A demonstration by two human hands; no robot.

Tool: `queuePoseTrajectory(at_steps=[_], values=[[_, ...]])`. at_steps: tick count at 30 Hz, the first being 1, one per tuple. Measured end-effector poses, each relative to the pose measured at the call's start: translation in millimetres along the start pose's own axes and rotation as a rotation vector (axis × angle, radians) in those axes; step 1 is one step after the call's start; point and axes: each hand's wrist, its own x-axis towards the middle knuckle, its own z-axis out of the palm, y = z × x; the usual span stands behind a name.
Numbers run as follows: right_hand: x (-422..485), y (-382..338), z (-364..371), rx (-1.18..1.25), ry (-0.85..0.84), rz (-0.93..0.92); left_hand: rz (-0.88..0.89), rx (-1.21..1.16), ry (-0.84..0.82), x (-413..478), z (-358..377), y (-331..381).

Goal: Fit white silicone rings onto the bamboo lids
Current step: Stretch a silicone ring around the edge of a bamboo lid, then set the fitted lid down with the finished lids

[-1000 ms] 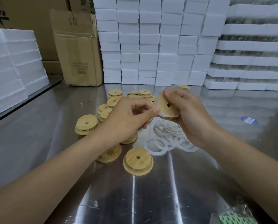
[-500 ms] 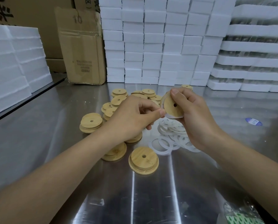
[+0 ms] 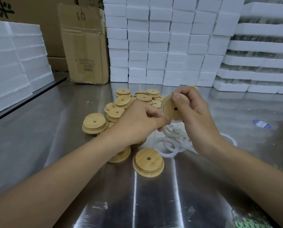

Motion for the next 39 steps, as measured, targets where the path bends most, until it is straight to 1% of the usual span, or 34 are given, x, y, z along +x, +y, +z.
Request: queuePoseTrajectory(at_steps=[6,9,11,14,16,22,27,29,32,34,36,39], values=[[5.7,-9.5,-7.3,0.015,-0.006,0.107,0.086,-0.083,-0.081,-4.2,-1.1,5.1],[8.5,-16.8,-10.2,0.181,0.012,0.209,0.114,-0.077,-0.104,-3.0,-4.9,9.5],[9.0,-20.0,-11.0,0.226,0.008,0.247,0.111,-0.087,-0.111,-3.3,-6.0,11.9],[6.2,-20.9,-8.1,0.206,0.002,0.246,0.109,-0.073,-0.111,-3.5,-3.7,10.2],[5.6,-21.4,-7.3,0.189,0.0,0.242,0.098,-0.085,-0.082,-3.8,-2.0,8.2],[8.1,-19.5,-10.1,0.129,0.046,0.24,0.064,-0.122,-0.027,-3.1,0.2,6.1],[7.3,-14.4,-6.9,0.101,-0.005,0.247,0.073,-0.145,0.026,-3.2,2.1,4.4],[7.9,-13.1,-7.6,0.055,-0.024,0.222,0.065,-0.162,0.065,-2.3,1.8,3.0],[12.4,-9.7,-13.1,-0.081,-0.11,0.15,0.034,-0.169,0.124,-0.7,0.7,1.3],[20.5,-7.2,-24.2,-0.154,-0.126,0.147,0.023,-0.164,0.14,-0.1,0.4,1.2],[33.0,-3.3,-44.3,-0.246,-0.06,0.139,0.019,-0.17,0.152,0.1,0.3,1.5],[50.5,10.9,-86.0,-0.373,0.112,0.171,0.008,-0.176,0.161,0.4,0.3,2.5]])
